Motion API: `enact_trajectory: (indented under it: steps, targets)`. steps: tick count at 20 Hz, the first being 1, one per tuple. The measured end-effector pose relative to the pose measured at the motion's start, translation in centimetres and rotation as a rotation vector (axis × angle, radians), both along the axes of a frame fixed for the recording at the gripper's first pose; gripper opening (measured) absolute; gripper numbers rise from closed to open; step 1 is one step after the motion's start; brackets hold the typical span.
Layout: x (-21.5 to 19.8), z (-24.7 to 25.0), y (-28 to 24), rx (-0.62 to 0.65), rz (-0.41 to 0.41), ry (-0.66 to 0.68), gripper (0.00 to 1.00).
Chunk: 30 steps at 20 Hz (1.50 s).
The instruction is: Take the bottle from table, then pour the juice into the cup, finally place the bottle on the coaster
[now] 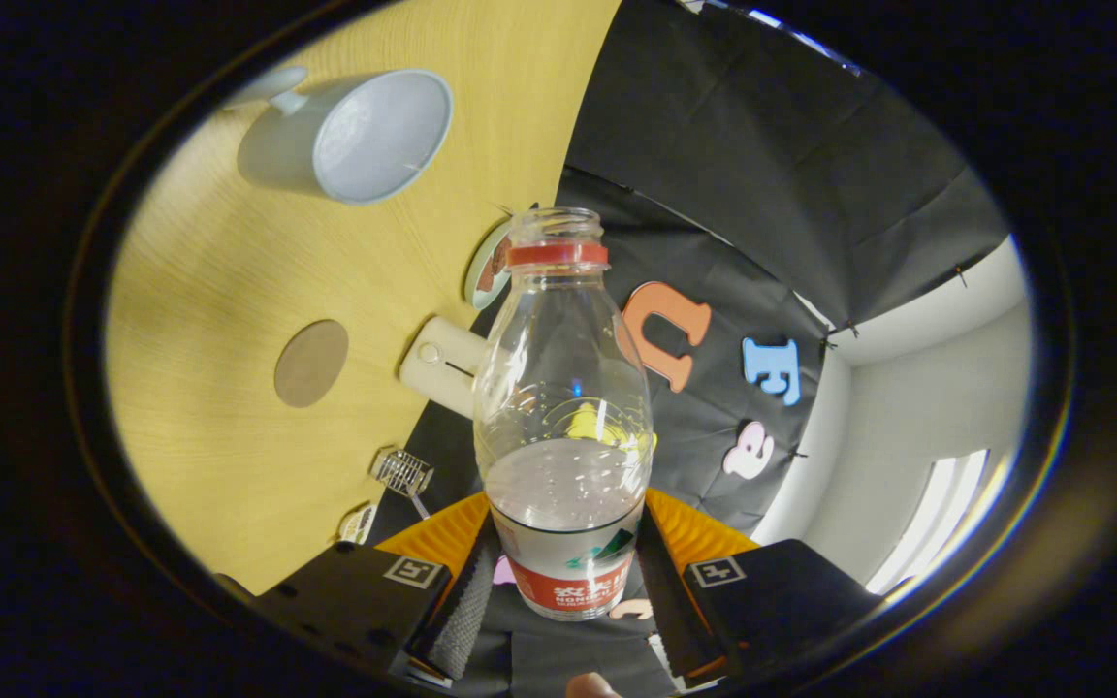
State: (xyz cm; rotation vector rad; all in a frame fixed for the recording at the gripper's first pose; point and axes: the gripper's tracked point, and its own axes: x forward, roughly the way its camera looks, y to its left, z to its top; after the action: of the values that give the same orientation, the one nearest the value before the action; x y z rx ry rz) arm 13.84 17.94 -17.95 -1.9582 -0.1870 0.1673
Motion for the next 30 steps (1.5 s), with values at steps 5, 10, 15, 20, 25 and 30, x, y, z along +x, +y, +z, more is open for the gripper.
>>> enact_trajectory:
  steps: [5,10,15,20,25,30]
  targets:
    - [-0.1,-0.4,0.1,-0.002,-0.001,0.008,0.78]
    - [0.0,-0.6,0.0,0.005,-0.006,0.013,0.78]
    - [-0.1,-1.1,-0.3,0.025,-0.020,0.035,0.78]
    - [-0.1,-1.6,-0.5,0.077,-0.045,0.071,0.78]
    - [-0.6,-3.2,-1.5,0.232,-0.109,0.178,0.78]
    - [-1.3,-3.8,-2.6,0.461,-0.163,0.279,0.79]
